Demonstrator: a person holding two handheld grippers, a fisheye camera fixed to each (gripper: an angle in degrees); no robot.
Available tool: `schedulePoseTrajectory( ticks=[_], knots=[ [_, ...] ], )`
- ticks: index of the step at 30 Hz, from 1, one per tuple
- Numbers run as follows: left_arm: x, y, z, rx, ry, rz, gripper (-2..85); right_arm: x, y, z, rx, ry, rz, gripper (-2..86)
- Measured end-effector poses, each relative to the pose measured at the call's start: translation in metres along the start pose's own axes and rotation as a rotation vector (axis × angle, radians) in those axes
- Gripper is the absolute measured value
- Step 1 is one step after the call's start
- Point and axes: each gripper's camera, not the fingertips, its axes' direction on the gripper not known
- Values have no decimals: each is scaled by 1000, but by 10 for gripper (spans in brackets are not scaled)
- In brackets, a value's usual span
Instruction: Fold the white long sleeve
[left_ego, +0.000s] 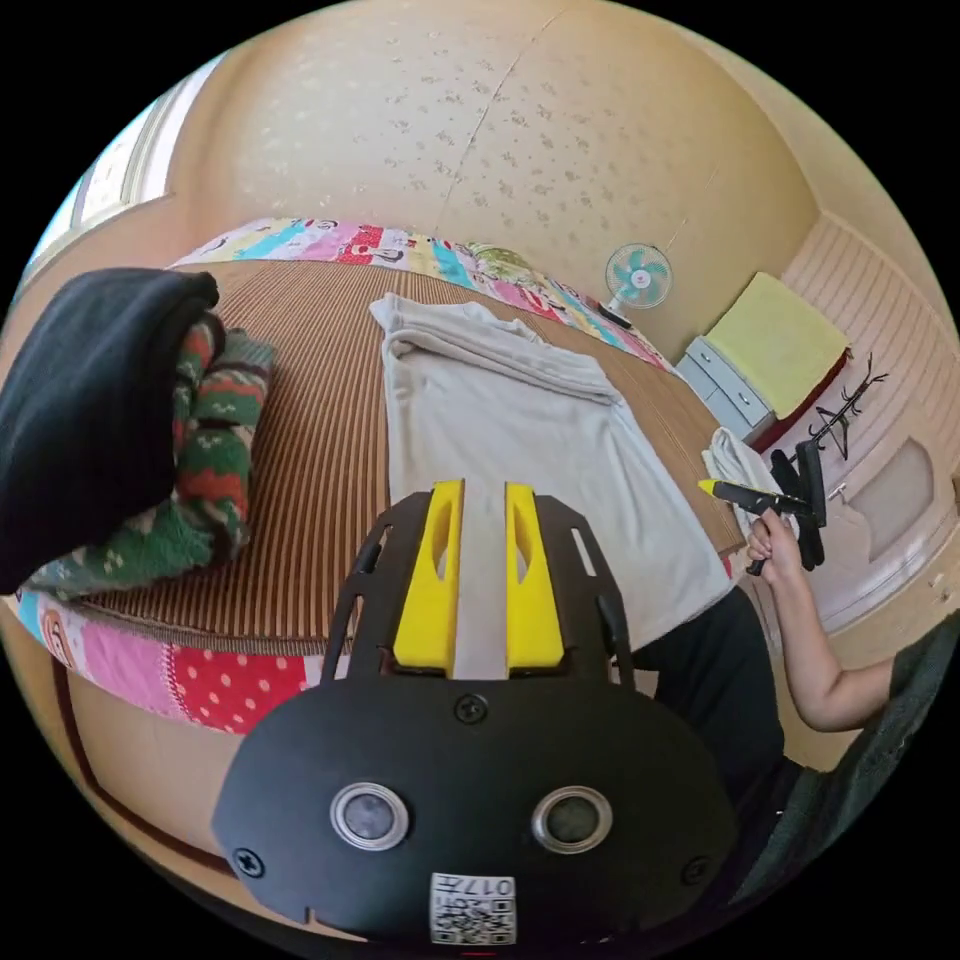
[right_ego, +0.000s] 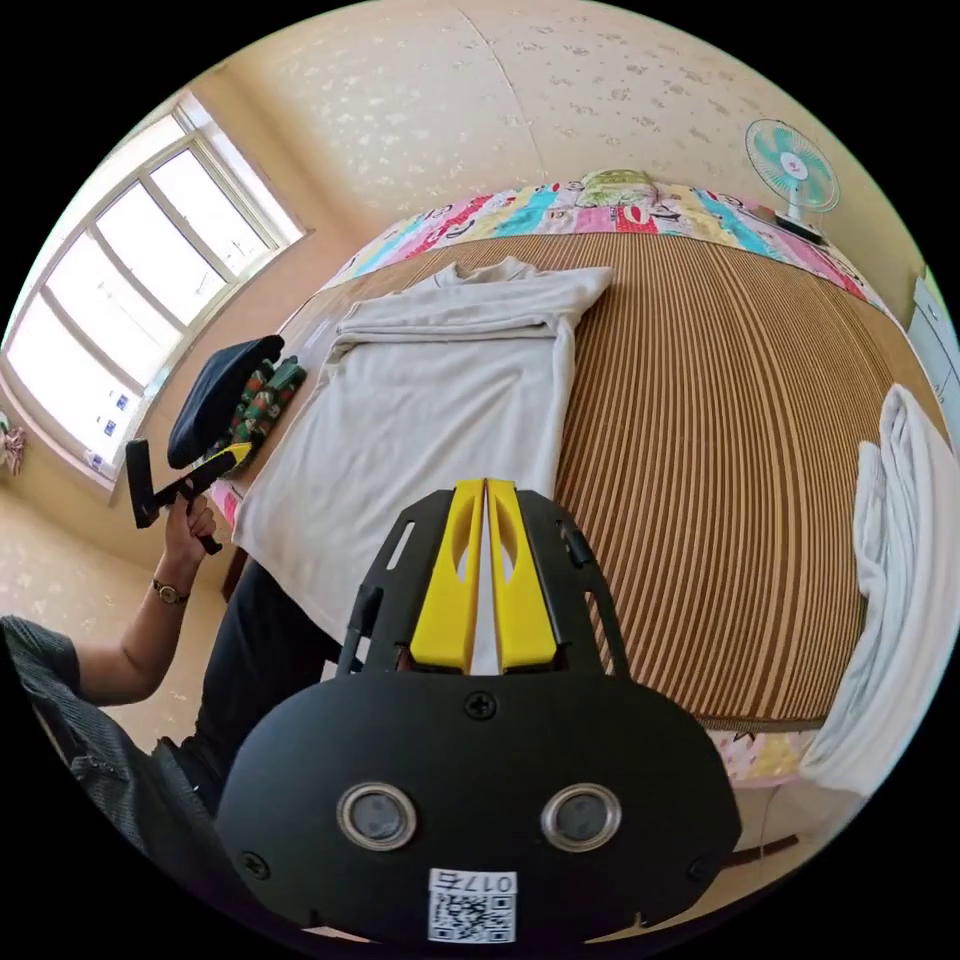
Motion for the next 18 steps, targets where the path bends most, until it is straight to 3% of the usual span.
schedulePoseTrajectory(
  ticks=[4, 10, 14, 18],
  knots=[
    [-30, 59, -32, 15, -147, -142, 142, 44, 67, -18, 32, -152, 175, 22],
    [-66, 77, -40, -19, -104, -214, 103, 70, 94, -45, 102, -254, 277, 52],
    [-106, 87, -66, 35, 378, -260, 48, 64, 97, -64, 110, -147, 266, 84],
    [-117, 101, -105, 80, 455, -242, 45, 76, 105, -68, 86, -118, 300, 102]
  ],
)
